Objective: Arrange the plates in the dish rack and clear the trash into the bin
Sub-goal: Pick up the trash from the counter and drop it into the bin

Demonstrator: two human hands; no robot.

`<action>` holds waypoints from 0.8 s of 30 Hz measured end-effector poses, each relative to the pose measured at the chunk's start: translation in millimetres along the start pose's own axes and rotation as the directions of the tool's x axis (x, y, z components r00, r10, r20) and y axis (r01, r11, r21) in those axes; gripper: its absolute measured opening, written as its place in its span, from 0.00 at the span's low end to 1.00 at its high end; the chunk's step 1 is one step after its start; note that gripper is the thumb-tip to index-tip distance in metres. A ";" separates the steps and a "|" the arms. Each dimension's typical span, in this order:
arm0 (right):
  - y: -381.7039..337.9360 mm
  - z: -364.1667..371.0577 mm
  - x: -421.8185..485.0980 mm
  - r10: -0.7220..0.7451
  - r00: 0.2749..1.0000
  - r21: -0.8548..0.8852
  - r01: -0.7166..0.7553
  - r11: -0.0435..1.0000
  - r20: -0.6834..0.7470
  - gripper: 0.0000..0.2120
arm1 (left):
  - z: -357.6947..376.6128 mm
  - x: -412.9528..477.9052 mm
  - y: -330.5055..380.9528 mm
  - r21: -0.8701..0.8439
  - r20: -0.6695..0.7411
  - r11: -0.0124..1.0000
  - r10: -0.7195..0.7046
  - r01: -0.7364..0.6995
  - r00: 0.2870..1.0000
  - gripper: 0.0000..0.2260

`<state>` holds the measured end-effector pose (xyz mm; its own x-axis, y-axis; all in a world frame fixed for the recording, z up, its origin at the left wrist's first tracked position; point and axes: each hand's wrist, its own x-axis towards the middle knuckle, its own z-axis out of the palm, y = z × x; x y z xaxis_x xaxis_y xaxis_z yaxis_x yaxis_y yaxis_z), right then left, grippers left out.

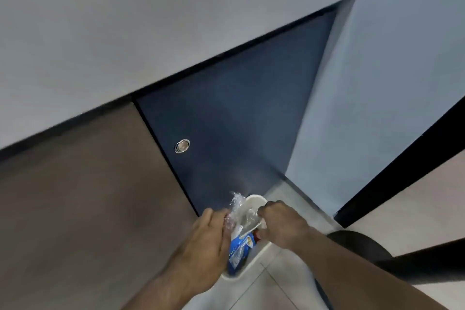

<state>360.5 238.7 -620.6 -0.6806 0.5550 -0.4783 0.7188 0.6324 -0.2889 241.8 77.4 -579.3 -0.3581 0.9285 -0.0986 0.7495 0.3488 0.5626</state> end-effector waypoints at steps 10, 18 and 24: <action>18.9 141.8 155.5 -0.046 0.981 -0.107 0.068 0.992 0.190 0.23 | 104.2 15.5 -101.9 0.009 -0.058 1.000 -0.021 0.022 0.998 0.14; 20.7 184.2 202.7 -0.029 0.969 -0.299 0.104 0.949 0.244 0.29 | 130.3 16.9 -112.8 0.055 -0.076 0.997 -0.046 0.050 0.996 0.17; 43.6 154.4 185.8 -0.026 0.960 -0.120 0.062 0.991 0.280 0.14 | 155.5 41.2 -105.7 0.084 0.029 0.979 -0.188 0.185 0.982 0.11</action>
<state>287.3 286.0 -850.1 -0.6322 0.3646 -0.6837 0.6527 0.7260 -0.2163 234.4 98.7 -770.5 -0.4766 0.8495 -0.2263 0.7142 0.5242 0.4638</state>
